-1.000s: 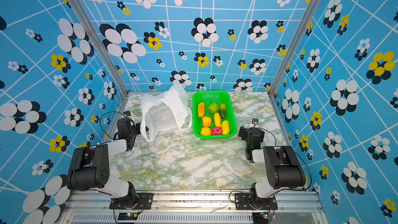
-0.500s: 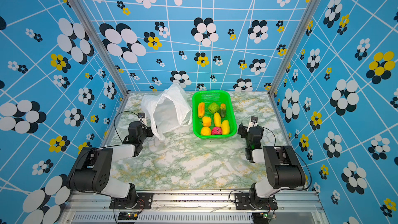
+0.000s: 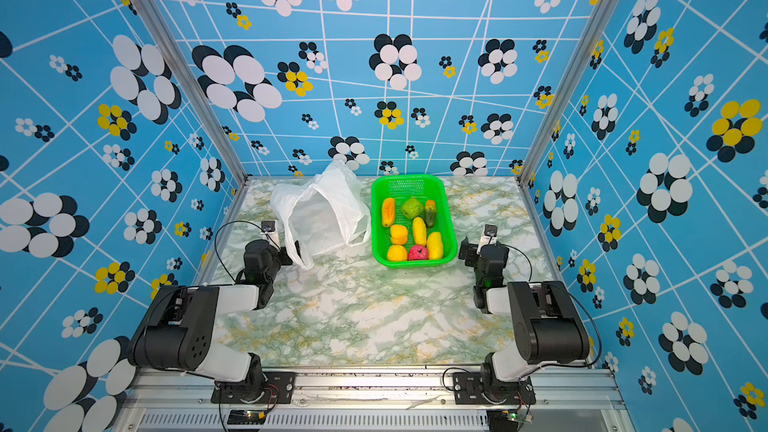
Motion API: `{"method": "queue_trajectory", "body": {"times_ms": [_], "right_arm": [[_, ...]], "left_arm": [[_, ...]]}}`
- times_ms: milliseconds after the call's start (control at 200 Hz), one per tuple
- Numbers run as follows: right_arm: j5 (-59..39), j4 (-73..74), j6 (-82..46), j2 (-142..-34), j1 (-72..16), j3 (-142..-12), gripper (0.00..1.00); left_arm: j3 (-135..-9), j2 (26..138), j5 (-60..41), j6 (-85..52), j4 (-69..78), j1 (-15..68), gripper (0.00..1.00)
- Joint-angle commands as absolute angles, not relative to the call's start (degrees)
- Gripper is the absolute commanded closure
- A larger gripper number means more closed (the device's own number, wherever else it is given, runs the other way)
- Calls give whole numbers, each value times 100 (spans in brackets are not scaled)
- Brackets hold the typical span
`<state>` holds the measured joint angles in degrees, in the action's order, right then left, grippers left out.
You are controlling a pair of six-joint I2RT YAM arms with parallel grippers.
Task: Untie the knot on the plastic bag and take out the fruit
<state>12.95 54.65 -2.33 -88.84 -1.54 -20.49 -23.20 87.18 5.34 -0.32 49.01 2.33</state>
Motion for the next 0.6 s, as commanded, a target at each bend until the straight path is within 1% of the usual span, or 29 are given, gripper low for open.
{"method": "queue_trajectory", "body": {"times_ms": [0,595], "right_arm": [[1357,5520,-230,-8924,-167,-2087,1],[1237,5449,-191,-8930,-167,-2128,1]], "left_arm": [[-2162,8817,380,9,5220,246,1],[-2197,8851,313,-35,5214,176,1]]}}
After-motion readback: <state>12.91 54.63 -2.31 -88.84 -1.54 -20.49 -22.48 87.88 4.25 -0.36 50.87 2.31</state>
